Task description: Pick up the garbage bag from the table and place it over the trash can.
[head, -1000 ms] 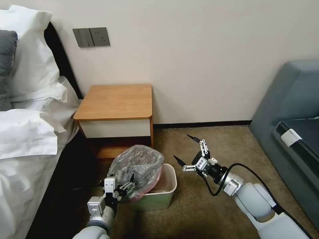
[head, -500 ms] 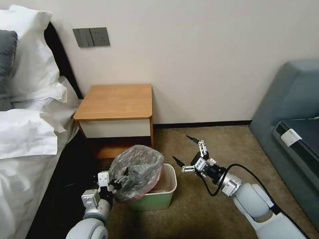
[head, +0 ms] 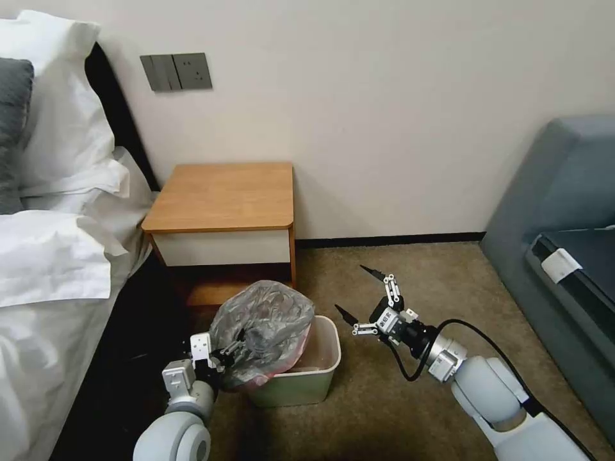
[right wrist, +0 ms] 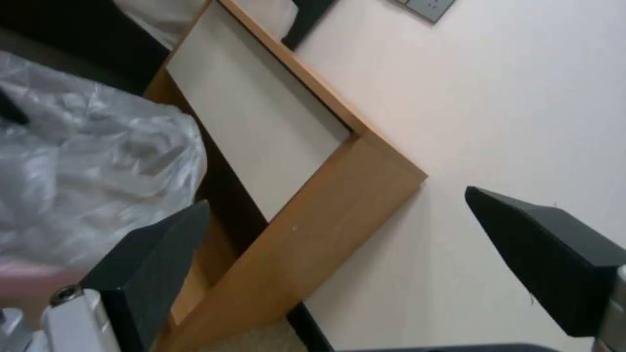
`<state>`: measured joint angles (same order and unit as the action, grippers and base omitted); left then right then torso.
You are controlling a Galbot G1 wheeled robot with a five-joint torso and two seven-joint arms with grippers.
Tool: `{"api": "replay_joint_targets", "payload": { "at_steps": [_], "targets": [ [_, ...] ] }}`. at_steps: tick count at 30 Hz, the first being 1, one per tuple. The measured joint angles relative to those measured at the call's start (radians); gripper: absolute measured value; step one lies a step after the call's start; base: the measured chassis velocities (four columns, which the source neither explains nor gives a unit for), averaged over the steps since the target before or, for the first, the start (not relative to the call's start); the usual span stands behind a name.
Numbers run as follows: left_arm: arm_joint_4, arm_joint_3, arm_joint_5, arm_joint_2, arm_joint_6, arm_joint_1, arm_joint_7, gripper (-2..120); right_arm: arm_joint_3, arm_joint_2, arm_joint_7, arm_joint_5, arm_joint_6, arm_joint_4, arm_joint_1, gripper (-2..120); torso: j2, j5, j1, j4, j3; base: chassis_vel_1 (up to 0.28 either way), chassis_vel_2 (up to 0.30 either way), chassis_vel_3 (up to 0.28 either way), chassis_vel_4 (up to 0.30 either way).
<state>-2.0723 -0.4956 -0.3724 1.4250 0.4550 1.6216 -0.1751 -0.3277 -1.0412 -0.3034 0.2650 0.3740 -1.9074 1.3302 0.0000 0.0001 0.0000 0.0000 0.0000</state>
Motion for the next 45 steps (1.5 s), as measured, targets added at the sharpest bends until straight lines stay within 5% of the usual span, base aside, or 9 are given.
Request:
{"api": "replay_joint_targets", "payload": {
  "at_steps": [12,15,17,27,31,34,35,39,45],
  "targets": [
    [0.031,0.01,0.011,0.012,0.014,-0.011,0.032,36,-0.005,0.001,0.0,0.004,0.016,-0.005,0.016,100,0.0,0.0003,0.0,0.0001,0.0,0.0,0.0,0.0,0.0],
    [0.031,0.01,0.011,0.012,0.013,-0.011,0.031,34,-0.005,0.002,0.0,0.004,0.016,-0.006,0.016,100,0.0,0.0002,0.0,0.0001,0.0,0.0,0.0,0.0,0.0],
    [0.03,0.011,0.012,0.014,0.01,-0.011,0.027,17,-0.006,0.002,0.0,0.005,0.016,-0.009,0.017,100,0.0,-0.0001,0.0,0.0001,0.0,0.0,0.0,0.0,0.0],
    [0.03,0.012,0.028,0.026,-0.052,0.004,0.007,7,-0.004,0.005,0.0,0.005,0.013,-0.019,0.016,100,0.0,-0.0005,0.0,-0.0002,0.0,0.0,0.0,0.0,0.0],
    [0.03,0.012,0.053,0.033,-0.152,0.015,0.004,7,0.006,0.005,0.011,-0.037,-0.001,-0.032,0.017,100,0.0,-0.0004,0.0,0.0,0.0,0.0,0.0,0.0,0.0],
    [0.016,0.01,0.11,0.04,-0.351,0.044,0.05,7,0.071,0.015,0.073,-0.245,-0.111,-0.11,0.03,100,0.0,-0.0002,0.0,-0.0001,0.0,0.0,0.0,0.0,0.0],
    [0.016,0.01,0.11,0.04,-0.351,0.044,0.05,7,0.071,0.015,0.073,-0.245,-0.111,-0.11,0.03,100,0.0,-0.0002,0.0,-0.0001,0.0,0.0,0.0,0.0,0.0],
    [-0.004,0.002,0.159,0.05,-0.539,0.069,0.102,7,0.173,0.035,0.143,-0.531,-0.256,-0.214,-0.004,100,0.0,-0.0003,0.0,-0.0002,0.0,0.0,0.0,0.0,0.0],
    [-0.003,-0.002,0.167,0.057,-0.638,0.075,0.142,7,0.22,0.091,0.015,-0.745,-0.337,-0.214,-0.129,100,0.0,-0.0001,0.0,0.0001,0.0,0.0,0.0,0.0,0.0]
  ]
}}
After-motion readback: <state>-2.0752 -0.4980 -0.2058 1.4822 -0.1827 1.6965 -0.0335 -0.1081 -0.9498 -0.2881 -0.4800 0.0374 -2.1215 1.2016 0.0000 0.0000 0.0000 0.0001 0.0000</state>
